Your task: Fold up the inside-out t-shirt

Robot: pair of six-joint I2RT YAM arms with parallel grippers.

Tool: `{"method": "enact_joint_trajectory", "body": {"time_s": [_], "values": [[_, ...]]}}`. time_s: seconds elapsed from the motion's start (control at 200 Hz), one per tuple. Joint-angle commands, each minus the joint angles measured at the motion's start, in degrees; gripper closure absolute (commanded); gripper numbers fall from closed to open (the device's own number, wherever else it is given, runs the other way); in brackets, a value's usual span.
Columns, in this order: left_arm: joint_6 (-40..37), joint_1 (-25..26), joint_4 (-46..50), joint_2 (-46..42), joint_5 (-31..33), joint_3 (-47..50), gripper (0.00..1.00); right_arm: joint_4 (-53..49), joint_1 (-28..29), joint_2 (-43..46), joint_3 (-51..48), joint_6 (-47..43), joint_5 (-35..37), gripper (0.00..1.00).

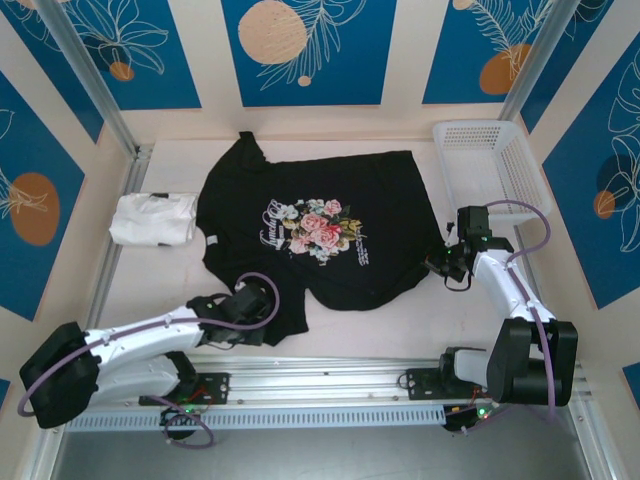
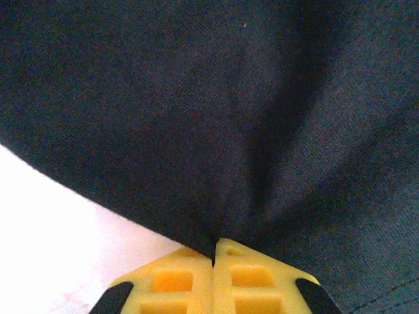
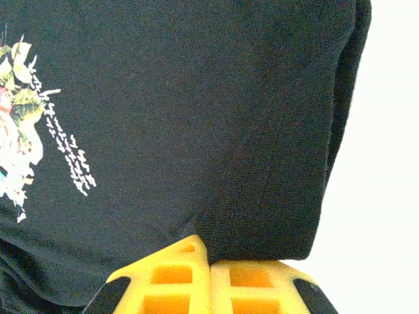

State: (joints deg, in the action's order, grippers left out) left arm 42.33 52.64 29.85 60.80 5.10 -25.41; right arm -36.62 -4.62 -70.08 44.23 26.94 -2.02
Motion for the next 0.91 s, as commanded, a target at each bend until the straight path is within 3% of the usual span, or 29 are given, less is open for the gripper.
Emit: {"method": "enact_joint_trajectory", "body": {"time_s": [0.0,0.24,0.455,0.625,0.8,0.9], "values": [[0.8,0.4,3.6,-4.7,4.0,-0.2,1.0,0.1,-0.1,0.5,-0.3,-0.9,-2.0,1.0],[-7.8,-4.2,18.0,-14.6,17.2,-11.9,1.0,1.0,-0.2,5.3,3.5,-0.5,-4.2,1.0],[-25.3,-6.1,17.7,-18.1,31.3,-36.2,1.0,-0.1,-0.4,12.8,15.7,-1.5,-3.9,1.0],[-39.9,-6.0,7.0,-18.8,29.9,-55.1,1.0,-3.0,-0.8,18.0,28.3,-2.9,-2.4,1.0],[-45.1,-6.1,5.5,-12.1,25.6,-75.5,1.0,-6.0,-0.9,23.7,41.2,-3.3,0.5,1.0],[-49.5,-6.0,3.3,-8.0,28.6,-81.7,1.0,-7.1,-0.9,24.9,47.9,-3.5,0.1,1.0]]}}
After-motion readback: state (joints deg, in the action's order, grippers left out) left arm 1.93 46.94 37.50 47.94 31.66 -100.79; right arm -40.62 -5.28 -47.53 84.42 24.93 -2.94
